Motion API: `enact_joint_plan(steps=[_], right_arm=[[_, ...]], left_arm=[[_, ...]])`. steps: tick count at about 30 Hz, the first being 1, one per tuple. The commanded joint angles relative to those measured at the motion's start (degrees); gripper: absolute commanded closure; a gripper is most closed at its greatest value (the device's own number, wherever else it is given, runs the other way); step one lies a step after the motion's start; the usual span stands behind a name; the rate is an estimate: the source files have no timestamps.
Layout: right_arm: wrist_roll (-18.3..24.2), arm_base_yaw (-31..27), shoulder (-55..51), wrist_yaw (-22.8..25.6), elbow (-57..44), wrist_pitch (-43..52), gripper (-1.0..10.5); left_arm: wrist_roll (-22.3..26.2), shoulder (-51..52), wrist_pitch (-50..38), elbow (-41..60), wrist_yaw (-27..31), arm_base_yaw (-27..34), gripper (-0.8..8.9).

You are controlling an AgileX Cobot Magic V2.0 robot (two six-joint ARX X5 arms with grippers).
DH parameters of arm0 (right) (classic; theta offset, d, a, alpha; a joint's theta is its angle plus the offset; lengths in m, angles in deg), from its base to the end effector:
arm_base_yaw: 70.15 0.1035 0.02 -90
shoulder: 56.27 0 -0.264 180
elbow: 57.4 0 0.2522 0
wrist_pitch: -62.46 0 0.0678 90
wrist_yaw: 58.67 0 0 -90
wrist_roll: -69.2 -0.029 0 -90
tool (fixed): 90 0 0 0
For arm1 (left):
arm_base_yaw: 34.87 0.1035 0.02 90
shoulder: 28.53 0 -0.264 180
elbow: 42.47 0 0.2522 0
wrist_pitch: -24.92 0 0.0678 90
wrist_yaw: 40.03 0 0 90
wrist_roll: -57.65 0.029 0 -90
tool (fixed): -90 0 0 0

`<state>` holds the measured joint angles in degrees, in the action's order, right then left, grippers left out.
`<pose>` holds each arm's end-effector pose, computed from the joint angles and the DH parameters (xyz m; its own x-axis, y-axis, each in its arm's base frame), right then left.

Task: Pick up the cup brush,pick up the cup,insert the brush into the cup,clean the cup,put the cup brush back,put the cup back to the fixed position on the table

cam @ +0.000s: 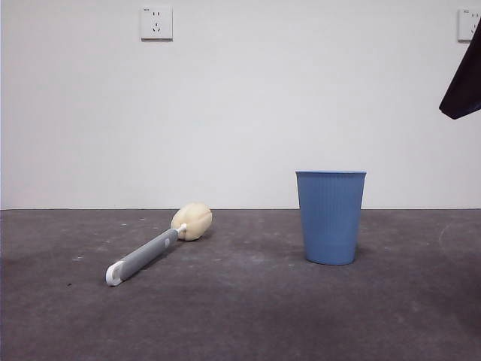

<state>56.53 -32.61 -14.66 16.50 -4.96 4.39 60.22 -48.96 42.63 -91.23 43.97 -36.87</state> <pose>0.1028 0.0884 0.2558 0.3645 0.6029 -0.7097 -0.5814 0.7427 0.3323 0.0894 -0.0062 0.3331 0.9732 -0.1386 0.1833 0.1290 0.9896 0.0633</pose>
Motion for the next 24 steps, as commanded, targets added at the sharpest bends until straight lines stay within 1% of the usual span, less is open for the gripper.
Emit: enact_joint_plan(steps=[1, 3, 7, 12, 16, 21, 24], right_arm=[[-0.3, 0.1, 0.0, 0.2, 0.2, 0.2, 9.5], [-0.3, 0.1, -0.1, 0.2, 0.2, 0.2, 9.5], [-0.3, 0.1, 0.0, 0.2, 0.2, 0.2, 9.5], [-0.3, 0.1, 0.0, 0.2, 0.2, 0.2, 9.5], [-0.3, 0.1, 0.0, 0.2, 0.2, 0.2, 9.5], [-0.3, 0.1, 0.0, 0.2, 0.2, 0.2, 9.5], [-0.3, 0.1, 0.0, 0.2, 0.2, 0.2, 9.5]], left_arm=[[0.7, 4.6, -3.7, 9.6, -0.1, 1.7, 8.16], [0.0, 8.2, -5.2, 15.5, -0.1, 2.5, 8.16], [-2.4, 13.7, -5.9, 24.0, -0.1, 3.0, 8.16], [-4.6, 18.4, -6.0, 31.6, 0.0, 3.1, 8.16], [-6.1, 20.3, -5.2, 34.8, -0.1, 3.1, 8.16], [-6.1, 20.3, 0.0, 34.8, -0.1, 3.1, 8.16], [-6.3, 20.3, 5.6, 34.8, -0.2, 3.1, 8.16]])
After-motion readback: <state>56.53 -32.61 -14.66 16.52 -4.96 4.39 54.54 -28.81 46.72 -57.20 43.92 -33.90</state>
